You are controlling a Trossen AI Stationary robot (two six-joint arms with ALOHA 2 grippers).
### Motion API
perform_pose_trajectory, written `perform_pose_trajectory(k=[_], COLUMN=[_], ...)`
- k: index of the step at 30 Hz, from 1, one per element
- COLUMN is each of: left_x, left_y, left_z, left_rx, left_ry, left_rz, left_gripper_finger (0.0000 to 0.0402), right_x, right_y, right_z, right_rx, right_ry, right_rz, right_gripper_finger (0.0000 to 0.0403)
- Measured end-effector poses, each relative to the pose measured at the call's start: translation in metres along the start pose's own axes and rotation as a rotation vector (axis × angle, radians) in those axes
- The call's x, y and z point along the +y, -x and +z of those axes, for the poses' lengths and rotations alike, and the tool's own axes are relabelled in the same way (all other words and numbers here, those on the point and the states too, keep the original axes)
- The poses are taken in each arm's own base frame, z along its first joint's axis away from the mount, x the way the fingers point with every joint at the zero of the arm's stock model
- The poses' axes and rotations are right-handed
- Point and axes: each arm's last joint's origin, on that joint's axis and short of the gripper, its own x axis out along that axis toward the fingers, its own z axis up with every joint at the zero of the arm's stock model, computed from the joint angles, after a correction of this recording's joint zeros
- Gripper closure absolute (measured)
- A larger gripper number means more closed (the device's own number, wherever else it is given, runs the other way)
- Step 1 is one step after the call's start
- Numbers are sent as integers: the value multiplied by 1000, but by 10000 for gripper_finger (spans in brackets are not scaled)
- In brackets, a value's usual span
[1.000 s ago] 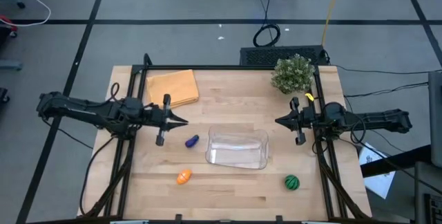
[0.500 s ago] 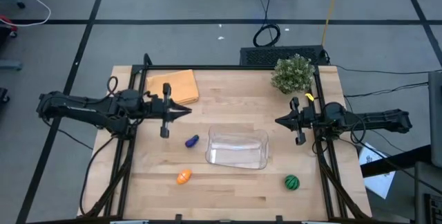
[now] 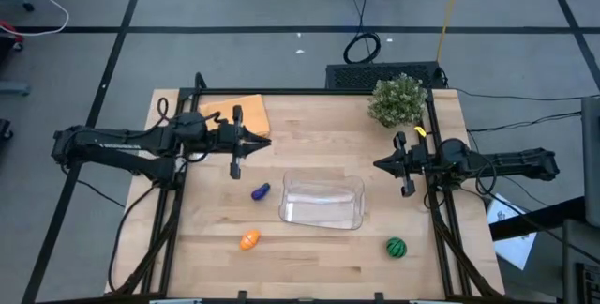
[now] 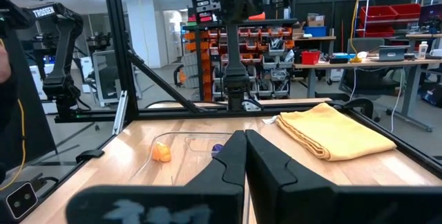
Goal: Pick and placing Produce into tupperware
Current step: Put the purple eggplant into the transparent bin
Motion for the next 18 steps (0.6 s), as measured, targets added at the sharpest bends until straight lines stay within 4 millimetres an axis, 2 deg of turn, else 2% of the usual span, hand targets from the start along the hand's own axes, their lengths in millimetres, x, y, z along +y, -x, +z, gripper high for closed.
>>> perform_pose_trajectory(k=[5,7,18], left_x=[5,8,15], left_y=[-6,-8,-11], left_z=[2,10,46], left_rx=[39,70,449], left_ry=[60,86,139], left_rz=[16,35,83], left_gripper_finger=[371,371,371], right_x=[0,0,0], right_y=[0,0,0], right_z=[0,0,0], right_rx=[0,0,1], right_ry=[0,0,0], right_rz=[0,0,0], right_gripper_finger=[403,403,403])
